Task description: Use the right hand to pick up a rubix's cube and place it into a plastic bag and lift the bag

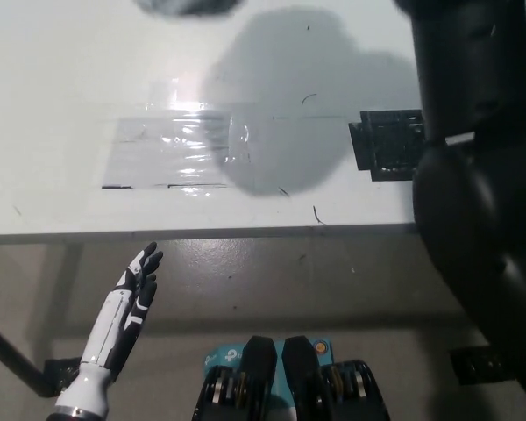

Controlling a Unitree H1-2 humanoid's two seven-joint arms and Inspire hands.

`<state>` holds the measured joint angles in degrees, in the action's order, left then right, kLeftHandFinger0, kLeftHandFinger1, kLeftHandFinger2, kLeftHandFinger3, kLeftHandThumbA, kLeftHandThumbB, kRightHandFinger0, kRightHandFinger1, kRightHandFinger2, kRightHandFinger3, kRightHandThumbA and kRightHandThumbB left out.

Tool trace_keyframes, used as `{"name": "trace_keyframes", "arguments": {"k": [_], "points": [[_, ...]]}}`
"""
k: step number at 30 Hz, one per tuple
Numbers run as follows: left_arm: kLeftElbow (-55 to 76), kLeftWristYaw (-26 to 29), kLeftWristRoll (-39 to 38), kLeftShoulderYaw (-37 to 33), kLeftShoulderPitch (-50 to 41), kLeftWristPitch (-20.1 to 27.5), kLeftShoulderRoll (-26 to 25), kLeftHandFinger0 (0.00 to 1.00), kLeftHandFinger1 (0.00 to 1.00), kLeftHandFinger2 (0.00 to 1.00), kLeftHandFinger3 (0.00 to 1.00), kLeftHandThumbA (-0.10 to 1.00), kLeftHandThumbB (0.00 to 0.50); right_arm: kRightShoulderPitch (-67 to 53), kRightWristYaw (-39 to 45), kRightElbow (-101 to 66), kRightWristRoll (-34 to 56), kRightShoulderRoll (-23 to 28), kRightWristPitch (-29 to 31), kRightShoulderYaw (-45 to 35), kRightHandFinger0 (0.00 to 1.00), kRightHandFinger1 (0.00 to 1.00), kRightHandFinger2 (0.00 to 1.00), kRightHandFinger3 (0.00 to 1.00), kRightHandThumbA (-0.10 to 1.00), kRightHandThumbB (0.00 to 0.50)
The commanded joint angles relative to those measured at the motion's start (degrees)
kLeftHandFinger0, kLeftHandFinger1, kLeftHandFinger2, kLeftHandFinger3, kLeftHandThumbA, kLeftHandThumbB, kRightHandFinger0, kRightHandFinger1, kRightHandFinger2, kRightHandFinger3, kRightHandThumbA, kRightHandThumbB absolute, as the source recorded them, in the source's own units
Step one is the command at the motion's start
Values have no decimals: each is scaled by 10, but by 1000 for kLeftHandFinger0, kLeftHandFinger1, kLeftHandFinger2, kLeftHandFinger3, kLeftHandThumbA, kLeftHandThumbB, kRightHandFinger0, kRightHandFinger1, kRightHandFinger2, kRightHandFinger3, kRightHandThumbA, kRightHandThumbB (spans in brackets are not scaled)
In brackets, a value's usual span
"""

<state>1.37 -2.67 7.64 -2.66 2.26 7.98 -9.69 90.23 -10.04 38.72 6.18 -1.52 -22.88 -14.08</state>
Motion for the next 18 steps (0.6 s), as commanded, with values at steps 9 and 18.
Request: {"name": "trace_keyframes", "arguments": {"k": [9,18], "points": [[18,-12,-10,-4,6,-1,1,1000,1000,1000,1000,1000,153,-102,2,89,-17,-29,76,60,0,156,524,256,-100,178],[16,-8,0,-6,9,5,3,1000,1000,1000,1000,1000,153,-118,1,216,-34,-26,136,87,0,250,673,276,-100,178]]}}
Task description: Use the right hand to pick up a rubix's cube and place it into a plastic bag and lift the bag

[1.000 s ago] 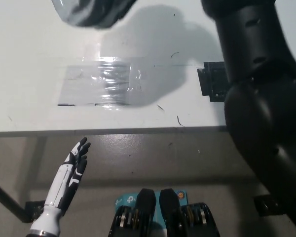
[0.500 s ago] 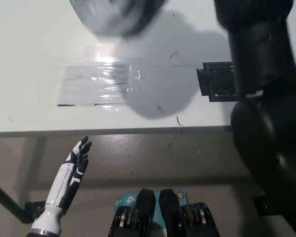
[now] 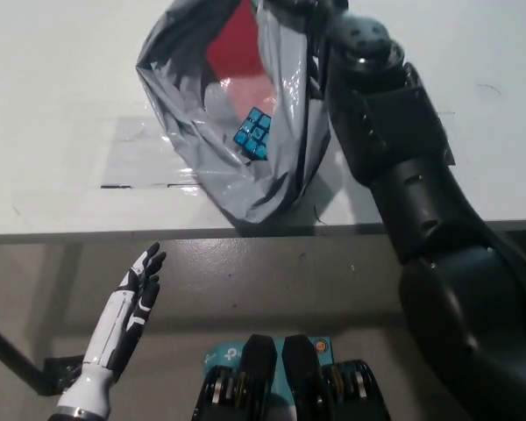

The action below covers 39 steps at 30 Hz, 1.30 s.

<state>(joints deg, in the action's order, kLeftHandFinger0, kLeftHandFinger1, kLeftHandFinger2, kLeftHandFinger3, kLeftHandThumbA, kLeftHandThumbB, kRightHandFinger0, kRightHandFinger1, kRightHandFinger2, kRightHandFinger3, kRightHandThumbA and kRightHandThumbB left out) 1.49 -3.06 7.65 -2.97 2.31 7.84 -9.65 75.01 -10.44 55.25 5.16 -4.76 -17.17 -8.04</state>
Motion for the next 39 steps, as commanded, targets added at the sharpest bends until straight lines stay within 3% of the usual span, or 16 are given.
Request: {"name": "trace_keyframes", "arguments": {"k": [1,3,4,7,8,9,10,13,14,16,23,24,26,30,36,39], "points": [[16,-4,0,-3,9,5,2,1000,1000,1000,1000,1000,147,37,7,62,-31,12,81,35,0,204,608,366,-100,184],[19,-5,-1,-2,9,2,0,1000,1000,1000,1000,1000,142,45,10,85,-46,25,83,53,0,146,507,362,-100,201],[20,-4,0,-1,10,0,0,1000,1000,1000,1000,1000,142,51,9,98,-62,36,77,70,14,193,544,486,-51,226],[21,-4,1,-1,11,-1,0,1000,1000,1000,1000,1000,142,61,4,119,-70,44,78,92,14,193,544,486,-51,226],[21,-4,3,-1,11,-1,0,1000,1000,1000,1000,1000,142,64,5,126,-84,51,79,111,439,646,932,786,93,210],[20,-5,2,-1,11,-1,-1,1000,1000,1000,1000,1000,154,70,9,133,-128,68,67,155,881,1000,1000,1000,513,349],[19,-7,1,-1,12,0,-2,1000,1000,1000,1000,1000,150,78,13,139,-190,92,54,218,1000,1000,1000,1000,627,375],[17,-6,3,-1,11,2,-2,1000,1000,1000,1000,1000,149,82,11,125,-239,122,50,277,1000,1000,1000,1000,711,483],[16,-6,3,-2,9,3,-1,1000,1000,1000,1000,1000,148,82,-2,114,-252,136,50,298,1000,1000,1000,1000,689,499],[15,-7,2,-3,8,5,0,1000,1000,1000,1000,1000,148,82,-10,97,-250,145,41,306,1000,1000,1000,1000,654,489],[9,-6,0,-4,5,8,3,1000,1000,1000,1000,1000,152,73,2,-16,-251,180,-8,314,1000,1000,1000,1000,749,488],[9,-5,1,-4,5,10,2,1000,1000,1000,1000,1000,138,72,12,-43,-250,186,-25,310,1000,1000,1000,1000,807,500],[8,-6,3,-4,7,12,1,1000,1000,1000,1000,1000,146,71,34,-103,-248,201,-56,301,1000,1000,1000,1000,813,500],[7,-6,3,-5,7,13,0,1000,1000,1000,1000,1000,140,57,65,-228,-223,224,-95,264,1000,1000,1000,1000,867,500],[2,-5,2,-4,11,16,1,1000,1000,1000,1000,1000,140,13,95,-449,-142,249,-98,161,1000,1000,1000,1000,1000,500],[1,-3,7,-2,22,10,-1,1000,1000,1000,1000,1000,139,-25,99,-601,-129,270,-95,123,1000,1000,1000,1000,1000,471]]}}
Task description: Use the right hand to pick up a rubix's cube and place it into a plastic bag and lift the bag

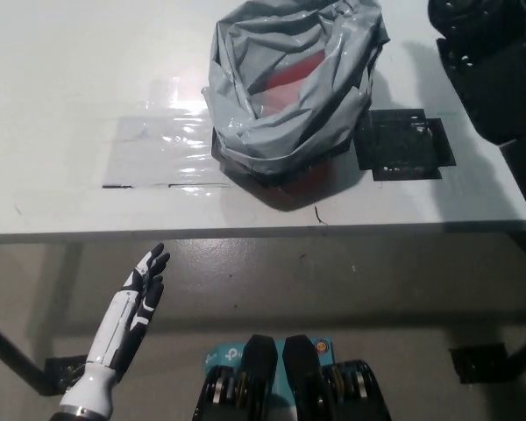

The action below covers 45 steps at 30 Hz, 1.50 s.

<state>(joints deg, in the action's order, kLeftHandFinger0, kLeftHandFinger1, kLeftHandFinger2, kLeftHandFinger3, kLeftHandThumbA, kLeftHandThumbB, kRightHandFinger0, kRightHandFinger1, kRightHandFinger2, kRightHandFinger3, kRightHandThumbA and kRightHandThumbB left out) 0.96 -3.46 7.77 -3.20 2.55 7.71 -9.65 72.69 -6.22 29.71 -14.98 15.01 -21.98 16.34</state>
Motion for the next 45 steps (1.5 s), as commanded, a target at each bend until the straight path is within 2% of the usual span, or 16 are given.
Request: {"name": "trace_keyframes", "arguments": {"k": [1,3,5,9,12,14,17,18,19,21,24,25,26,33,38,45], "points": [[7,2,6,1,22,10,-1,1000,1000,1000,1000,1000,139,-12,55,-380,72,77,-45,-128,1000,1000,1000,1000,1000,472],[8,1,4,3,26,6,-2,1000,1000,1000,1000,1000,142,-34,47,-433,64,82,-37,-137,1000,1000,1000,1000,1000,461],[7,0,-2,7,38,-1,-3,1000,1000,1000,1000,1000,140,-84,30,-531,43,90,-6,-153,1000,1000,1000,1000,1000,399],[0,1,-8,14,68,-1,-6,1000,1000,1000,1000,1000,146,-185,3,-660,18,89,51,-178,1000,1000,1000,1000,1000,377],[-2,4,-1,13,82,1,-7,1000,1000,1000,1000,1000,151,-347,-88,-685,-48,47,222,-175,1000,1000,1000,1000,1000,262],[-10,2,-7,14,97,6,-7,1000,1000,1000,1000,1000,147,-438,-159,-662,-117,19,316,-155,1000,1000,1000,1000,1000,248],[-16,-1,-11,16,109,10,-11,1000,1000,1000,1000,1000,158,-513,-249,-615,-181,-12,399,-131,1000,1000,1000,1000,1000,191],[-17,-3,-12,17,111,14,-15,1000,1000,1000,1000,1000,156,-545,-292,-593,-209,-29,423,-120,1000,1000,1000,1000,1000,211],[-17,-4,-11,17,111,15,-17,1000,1000,1000,1000,1000,172,-559,-313,-580,-219,-39,430,-114,1000,1000,1000,1000,1000,250],[-16,-6,-9,16,111,14,-20,1000,1000,1000,1000,1000,184,-579,-347,-556,-240,-49,438,-103,1000,1000,1000,1000,1000,271],[-15,-10,-6,13,110,13,-23,1000,1000,1000,1000,1000,191,-604,-385,-490,-266,-56,441,-67,1000,1000,1000,1000,1000,237],[-15,-11,-5,12,109,12,-23,1000,1000,1000,1000,1000,175,-608,-389,-467,-274,-59,428,-50,1000,1000,1000,1000,1000,254],[-16,-12,-3,11,108,11,-24,1000,1000,1000,1000,1000,171,-610,-388,-442,-278,-58,420,-34,1000,1000,1000,1000,1000,229],[-8,-9,-3,16,88,14,-26,1000,1000,1000,1000,1000,186,-600,-294,-273,-188,-52,473,-9,1000,1000,1000,1000,1000,285],[-5,-11,1,13,76,15,-28,1000,1000,1000,1000,1000,177,-619,-249,-235,-134,-63,468,-17,1000,1000,1000,1000,992,239],[2,-14,2,11,56,17,-30,1000,1000,1000,1000,1000,161,-635,-239,-221,-138,-64,475,-7,1000,1000,1000,1000,953,249]]}}
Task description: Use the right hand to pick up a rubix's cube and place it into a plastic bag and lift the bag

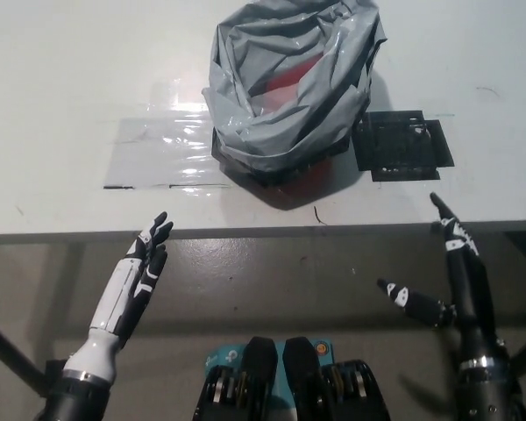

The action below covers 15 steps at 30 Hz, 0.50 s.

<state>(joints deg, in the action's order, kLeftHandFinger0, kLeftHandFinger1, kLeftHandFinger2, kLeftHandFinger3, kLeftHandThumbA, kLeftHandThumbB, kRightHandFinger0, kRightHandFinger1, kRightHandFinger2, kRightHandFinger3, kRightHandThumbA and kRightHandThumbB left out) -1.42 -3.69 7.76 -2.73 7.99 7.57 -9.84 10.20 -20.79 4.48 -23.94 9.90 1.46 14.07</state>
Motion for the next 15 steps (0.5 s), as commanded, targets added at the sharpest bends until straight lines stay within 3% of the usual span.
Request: {"name": "trace_keyframes", "arguments": {"k": [1,10,14,15], "points": [[28,-13,0,6,-6,20,-29,1000,1000,1000,1000,1000,164,-15,-88,34,-48,-14,242,18,1000,1000,1000,1000,952,247],[30,-11,-4,7,-23,25,-27,1000,1000,1000,1000,1000,161,-28,-79,34,-52,-20,244,21,1000,1000,1000,1000,901,267],[27,-11,-3,7,-22,26,-28,1000,1000,1000,1000,1000,159,-29,-70,31,-48,-24,239,19,1000,1000,1000,1000,855,253],[27,-9,1,7,-22,24,-28,1000,1000,1000,1000,1000,156,-30,-64,29,-47,-26,239,18,1000,1000,1000,1000,802,237]]}}
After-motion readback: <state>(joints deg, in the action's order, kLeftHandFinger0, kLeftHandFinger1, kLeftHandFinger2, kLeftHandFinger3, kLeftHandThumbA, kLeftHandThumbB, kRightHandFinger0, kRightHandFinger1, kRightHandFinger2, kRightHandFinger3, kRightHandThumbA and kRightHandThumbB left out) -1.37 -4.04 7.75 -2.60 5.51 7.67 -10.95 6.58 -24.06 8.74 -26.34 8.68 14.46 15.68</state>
